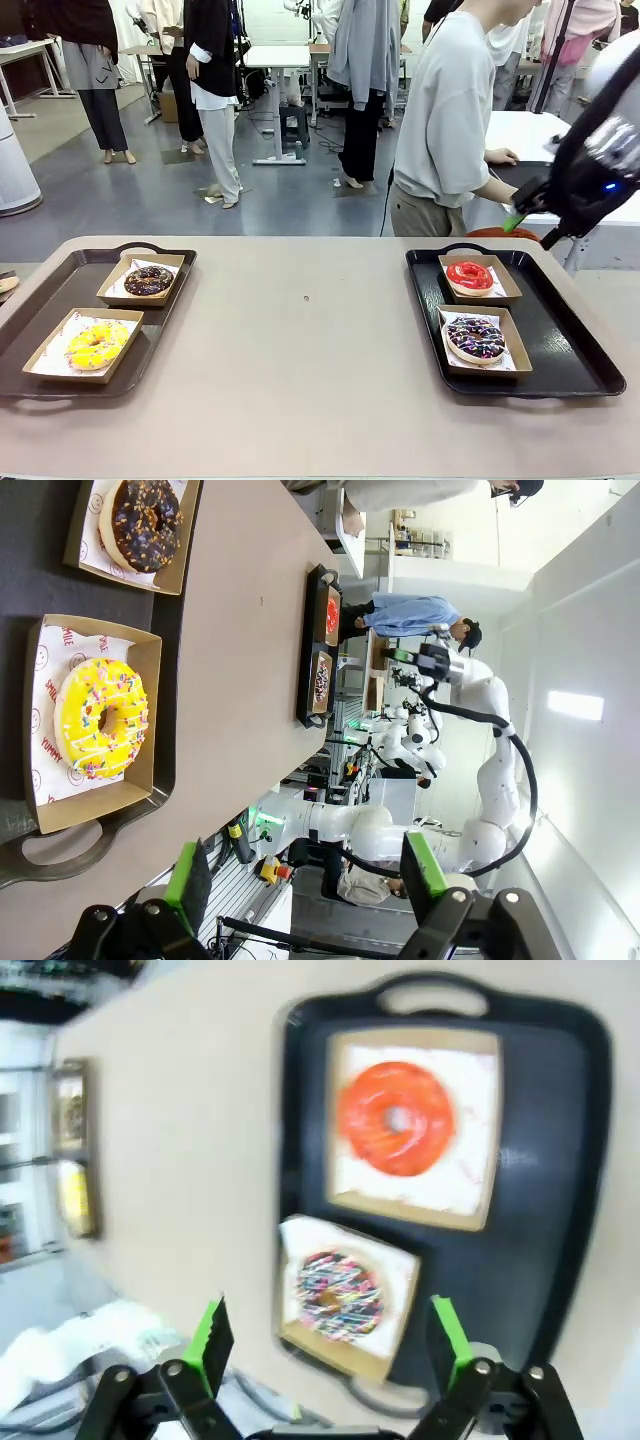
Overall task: Individually package the donuts and arrange them on the tray.
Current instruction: Place the picked Paper togo box on the Handle tray.
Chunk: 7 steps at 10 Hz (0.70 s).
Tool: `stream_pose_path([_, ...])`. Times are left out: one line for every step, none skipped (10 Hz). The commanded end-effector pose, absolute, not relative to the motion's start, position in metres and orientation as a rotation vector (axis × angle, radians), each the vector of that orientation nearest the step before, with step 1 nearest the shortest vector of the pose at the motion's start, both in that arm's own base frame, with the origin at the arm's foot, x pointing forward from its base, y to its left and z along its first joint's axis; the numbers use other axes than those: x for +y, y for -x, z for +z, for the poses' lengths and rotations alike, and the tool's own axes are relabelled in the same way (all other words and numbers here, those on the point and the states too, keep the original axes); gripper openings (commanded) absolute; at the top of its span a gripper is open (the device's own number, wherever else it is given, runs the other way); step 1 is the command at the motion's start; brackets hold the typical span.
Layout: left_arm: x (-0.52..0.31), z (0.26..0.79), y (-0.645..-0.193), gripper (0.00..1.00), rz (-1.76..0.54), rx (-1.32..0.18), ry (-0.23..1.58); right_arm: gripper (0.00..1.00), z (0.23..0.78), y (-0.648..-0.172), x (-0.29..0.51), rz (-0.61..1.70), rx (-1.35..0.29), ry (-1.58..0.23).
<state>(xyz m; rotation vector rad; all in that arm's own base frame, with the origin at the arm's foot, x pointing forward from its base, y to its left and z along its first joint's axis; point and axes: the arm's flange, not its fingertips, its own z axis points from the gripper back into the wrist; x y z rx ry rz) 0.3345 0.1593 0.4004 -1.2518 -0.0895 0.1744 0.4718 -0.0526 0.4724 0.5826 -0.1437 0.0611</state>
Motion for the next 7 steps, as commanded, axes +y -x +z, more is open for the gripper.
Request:
stream_pose_path([0.161, 0.402, -0.331, 1.0, 0.163, -0.089, 1.248, 1.0, 0.476, -0.441, -0.112, 0.057, -0.18, -0.852])
stream_pose_path([0.161, 0.402, -0.331, 1.0, 0.163, -0.089, 1.248, 1.0, 0.473, -0.432, -0.138, 0.059, -0.191, -0.955])
stream_pose_path([0.161, 0.402, -0.331, 1.0, 0.163, -0.089, 1.248, 1.0, 0.466, -0.423, -0.16, 0.04, -0.199, -1.022])
stream_pose_path([0.161, 0.402, -0.331, 1.0, 0.163, -0.089, 1.248, 1.0, 0.455, -0.411, -0.184, 0.014, -0.214, -1.085])
stream_pose_path([0.161, 0.402, -0.331, 1.0, 0.163, -0.089, 1.248, 1.0, 0.443, -0.4, -0.205, -0.01, -0.224, -1.131])
stream_pose_path([0.161, 0.402, -0.331, 1.0, 0.163, -0.089, 1.248, 1.0, 0.429, -0.389, -0.224, -0.063, -0.232, -1.168])
stream_pose_path([0.161, 0.402, -0.331, 1.0, 0.163, -0.089, 1.248, 1.0, 0.416, -0.379, -0.241, -0.117, -0.241, -1.2])
